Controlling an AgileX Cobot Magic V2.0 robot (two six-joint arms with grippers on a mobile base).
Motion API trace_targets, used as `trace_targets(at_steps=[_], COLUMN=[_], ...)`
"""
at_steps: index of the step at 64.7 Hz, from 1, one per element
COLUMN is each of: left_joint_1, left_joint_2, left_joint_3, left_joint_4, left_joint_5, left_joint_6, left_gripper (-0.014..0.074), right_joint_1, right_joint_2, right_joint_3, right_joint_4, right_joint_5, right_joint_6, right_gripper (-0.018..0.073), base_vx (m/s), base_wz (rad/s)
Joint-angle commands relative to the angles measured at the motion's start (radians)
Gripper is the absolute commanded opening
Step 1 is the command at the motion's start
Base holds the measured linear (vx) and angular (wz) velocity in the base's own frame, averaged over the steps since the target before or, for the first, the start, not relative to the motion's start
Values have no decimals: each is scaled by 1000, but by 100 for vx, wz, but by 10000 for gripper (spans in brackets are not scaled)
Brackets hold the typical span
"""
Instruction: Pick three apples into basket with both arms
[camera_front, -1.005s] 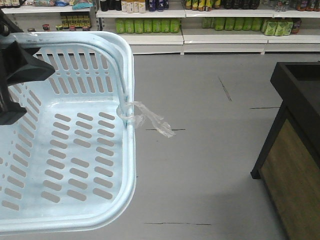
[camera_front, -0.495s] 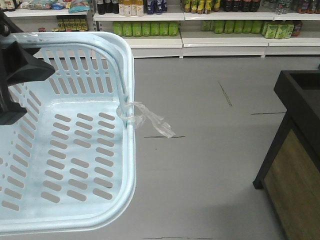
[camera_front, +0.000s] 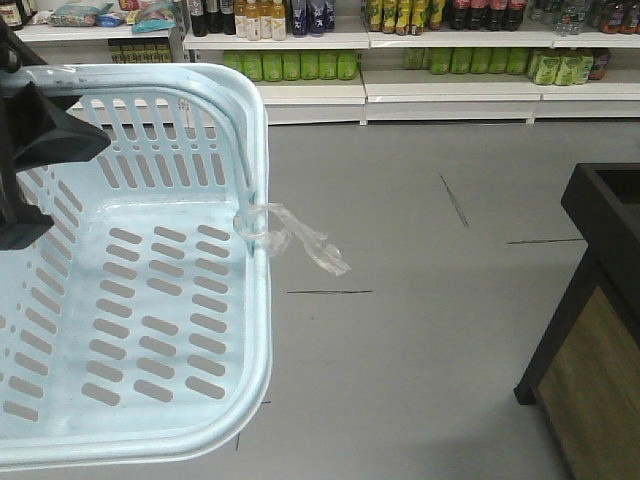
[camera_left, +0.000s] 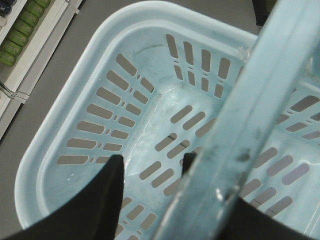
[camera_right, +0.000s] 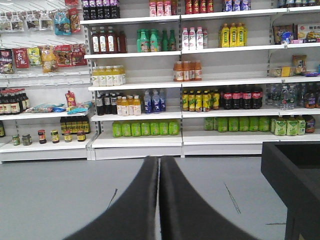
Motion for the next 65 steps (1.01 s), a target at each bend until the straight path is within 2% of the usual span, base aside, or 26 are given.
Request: trace_targets(at_steps=[1,65], left_joint_1=[-5,-5], left_joint_2=[-25,-25], left_joint_3=[-33,-33], left_joint_4=[12,12], left_joint_5=[-43,-43], left_joint_6=[-14,-14], left_gripper=[-6,-6], right_joint_1=[0,0], right_joint_2=[-11,-11], right_joint_3=[14,14], right_joint_4=[-9,-9], right_joint_5=[-72,-72], right_joint_6=[-2,-2], right_gripper=[-9,-9], base_vx=[17,14], base_wz=[1,2])
